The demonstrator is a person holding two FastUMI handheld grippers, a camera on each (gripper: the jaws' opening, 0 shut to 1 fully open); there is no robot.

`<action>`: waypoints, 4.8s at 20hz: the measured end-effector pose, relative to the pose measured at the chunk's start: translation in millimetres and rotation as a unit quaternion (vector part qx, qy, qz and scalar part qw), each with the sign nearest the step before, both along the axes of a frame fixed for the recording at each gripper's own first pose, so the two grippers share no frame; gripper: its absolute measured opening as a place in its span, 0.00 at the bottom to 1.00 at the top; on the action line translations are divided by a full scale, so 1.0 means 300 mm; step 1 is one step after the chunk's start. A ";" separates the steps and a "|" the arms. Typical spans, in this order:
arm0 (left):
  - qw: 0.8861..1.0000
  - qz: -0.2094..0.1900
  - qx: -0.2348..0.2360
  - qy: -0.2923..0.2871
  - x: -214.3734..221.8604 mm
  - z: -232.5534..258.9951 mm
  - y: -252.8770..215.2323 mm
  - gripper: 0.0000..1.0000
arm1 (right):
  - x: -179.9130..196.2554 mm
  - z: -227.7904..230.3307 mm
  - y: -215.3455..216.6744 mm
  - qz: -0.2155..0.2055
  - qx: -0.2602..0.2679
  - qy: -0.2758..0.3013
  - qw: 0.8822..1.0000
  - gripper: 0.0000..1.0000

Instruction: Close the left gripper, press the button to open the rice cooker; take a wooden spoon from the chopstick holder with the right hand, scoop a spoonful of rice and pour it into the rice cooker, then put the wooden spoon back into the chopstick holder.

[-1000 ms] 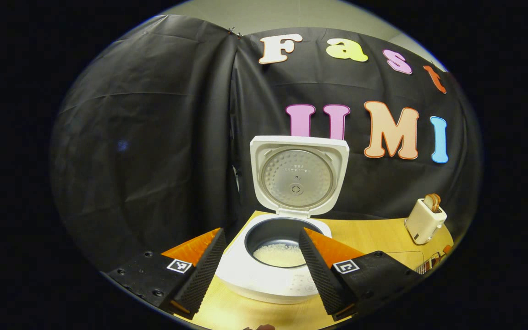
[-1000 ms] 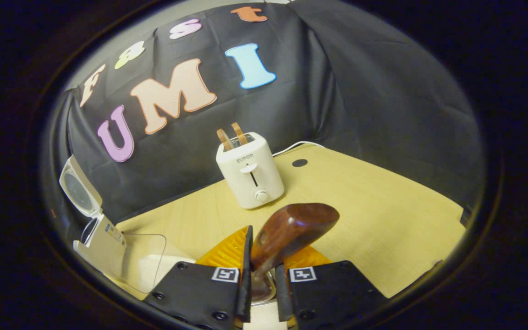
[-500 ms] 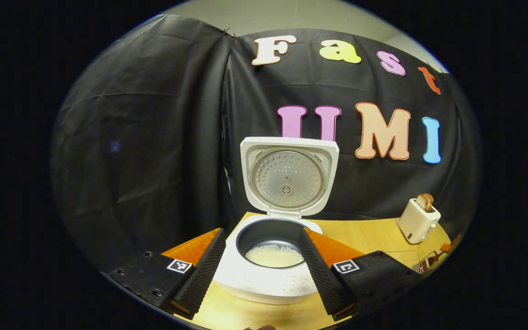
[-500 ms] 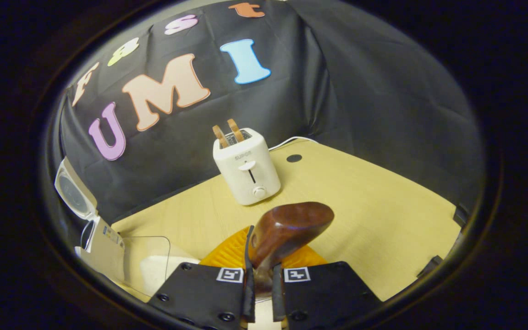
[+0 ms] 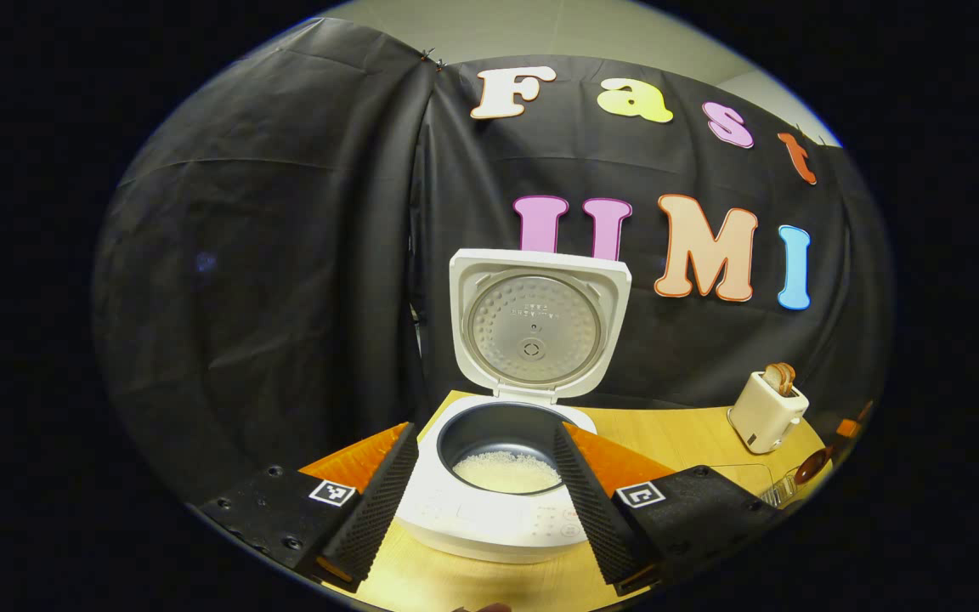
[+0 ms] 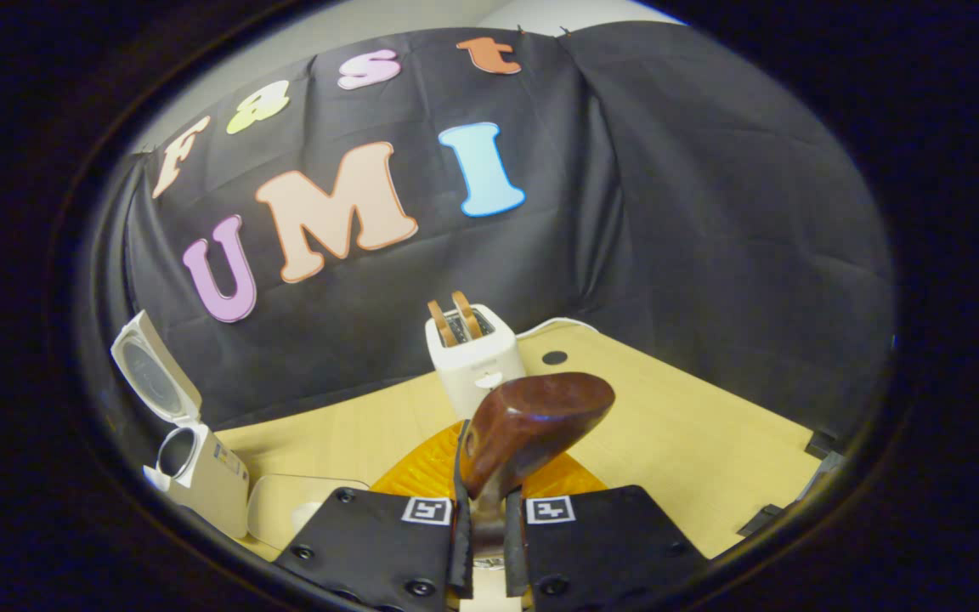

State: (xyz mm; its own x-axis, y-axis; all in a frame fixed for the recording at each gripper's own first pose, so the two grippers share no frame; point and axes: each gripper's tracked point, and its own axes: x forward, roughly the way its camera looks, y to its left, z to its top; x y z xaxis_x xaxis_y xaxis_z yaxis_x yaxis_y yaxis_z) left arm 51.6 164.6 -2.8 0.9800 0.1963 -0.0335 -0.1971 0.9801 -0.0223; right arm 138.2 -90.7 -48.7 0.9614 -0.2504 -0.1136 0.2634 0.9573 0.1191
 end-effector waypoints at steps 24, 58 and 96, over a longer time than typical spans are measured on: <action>0.999 -0.030 0.006 0.014 -0.004 -0.020 0.099 0.95 | 0.270 -0.338 0.641 0.061 -0.212 0.059 0.974 0.17; 0.984 -0.171 0.036 0.024 0.003 -0.062 -0.062 0.95 | 0.065 -0.360 0.684 0.010 0.382 0.038 0.923 0.18; 0.988 -0.151 0.010 0.031 -0.170 -0.143 0.200 0.95 | 0.222 0.108 1.923 0.265 -0.093 -0.055 0.958 0.17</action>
